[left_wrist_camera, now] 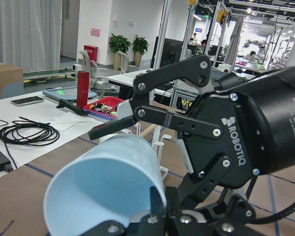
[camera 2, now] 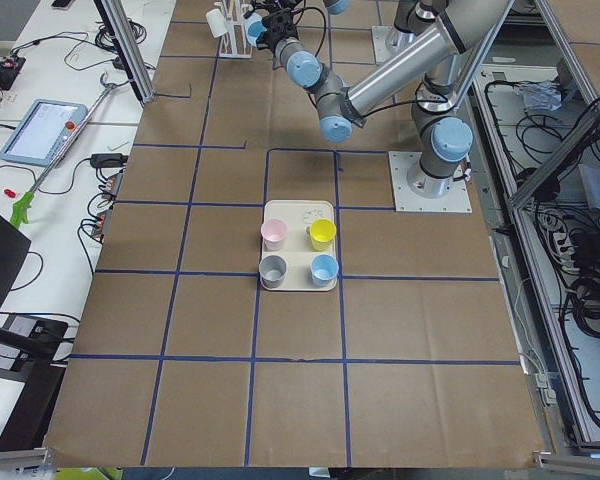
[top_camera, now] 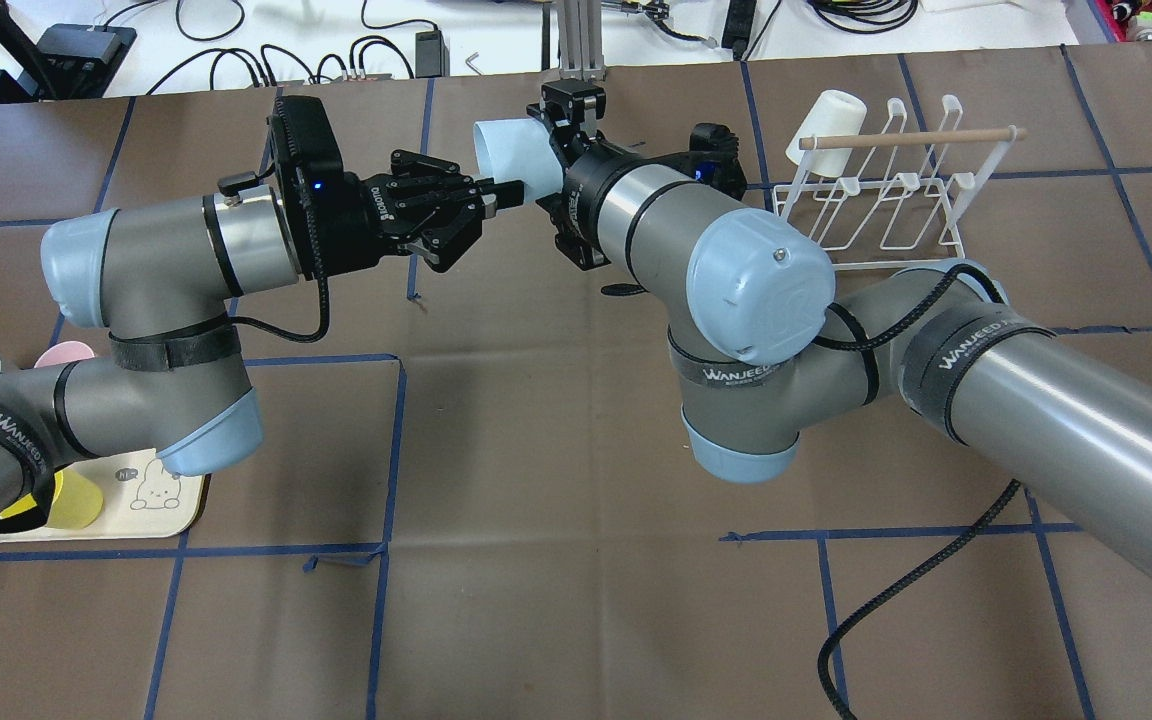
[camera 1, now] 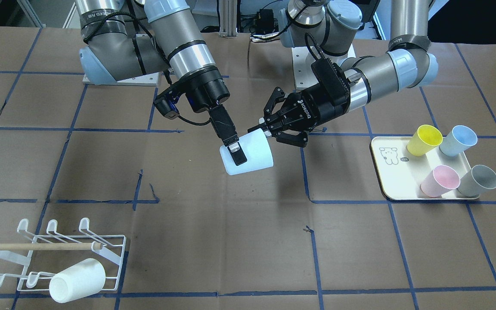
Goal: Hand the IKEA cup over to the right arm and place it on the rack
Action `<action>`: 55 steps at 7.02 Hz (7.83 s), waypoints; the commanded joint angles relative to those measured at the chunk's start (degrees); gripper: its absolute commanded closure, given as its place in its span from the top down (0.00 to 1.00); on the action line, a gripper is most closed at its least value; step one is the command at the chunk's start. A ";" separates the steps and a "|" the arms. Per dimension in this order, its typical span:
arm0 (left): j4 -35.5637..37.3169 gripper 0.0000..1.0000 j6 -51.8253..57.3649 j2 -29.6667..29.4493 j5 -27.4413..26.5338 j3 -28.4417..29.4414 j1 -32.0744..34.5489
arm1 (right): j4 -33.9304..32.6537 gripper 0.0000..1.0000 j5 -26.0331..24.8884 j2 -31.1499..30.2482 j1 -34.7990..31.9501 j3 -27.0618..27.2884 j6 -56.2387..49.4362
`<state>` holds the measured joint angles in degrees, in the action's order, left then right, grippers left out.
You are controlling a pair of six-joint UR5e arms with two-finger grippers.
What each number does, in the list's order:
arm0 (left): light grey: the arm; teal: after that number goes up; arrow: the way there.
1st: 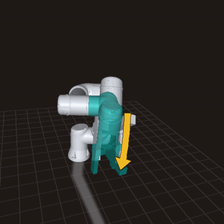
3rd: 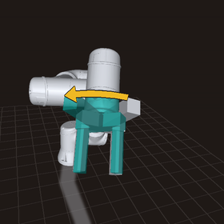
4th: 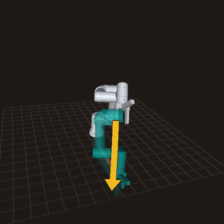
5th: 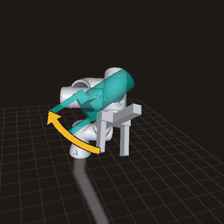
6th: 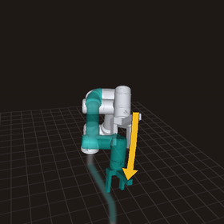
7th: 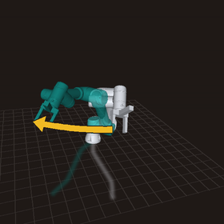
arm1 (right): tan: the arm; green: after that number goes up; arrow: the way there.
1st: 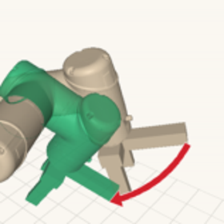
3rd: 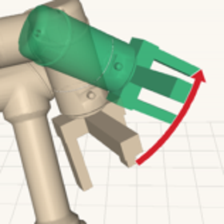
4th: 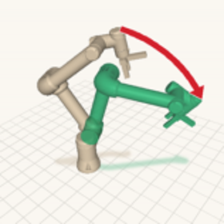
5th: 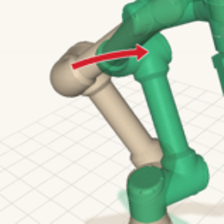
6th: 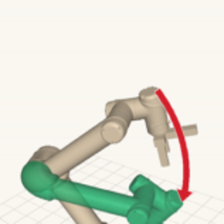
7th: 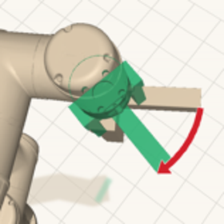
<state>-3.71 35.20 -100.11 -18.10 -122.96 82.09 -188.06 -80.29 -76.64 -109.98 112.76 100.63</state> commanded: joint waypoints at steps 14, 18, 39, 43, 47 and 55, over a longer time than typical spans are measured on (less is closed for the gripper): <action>-0.77 0.99 -1.53 1.50 -14.26 3.76 -10.81 | -1.26 0.17 4.50 0.00 10.63 0.18 -21.96; -28.71 0.99 -5.02 0.10 -48.32 23.58 -1.53 | -1.17 0.16 6.20 0.00 22.24 -0.09 -55.82; -78.55 0.99 -34.23 8.00 -72.07 32.96 6.86 | -7.31 0.10 5.06 18.54 38.96 -10.46 -111.27; -78.55 0.99 -34.14 7.91 -71.98 32.87 6.86 | -7.33 0.38 5.14 18.55 38.96 -8.35 -111.18; -78.55 0.99 -34.14 7.91 -71.98 32.78 6.86 | -6.27 1.00 5.23 17.58 38.96 -8.79 -109.95; -78.55 0.99 -34.14 7.73 -71.98 32.78 6.86 | 32.16 1.00 5.14 3.61 33.36 -13.71 -109.78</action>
<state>-82.27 1.06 -92.34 -90.09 -90.16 88.95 -163.31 -75.17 -71.42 -74.66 99.73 -9.30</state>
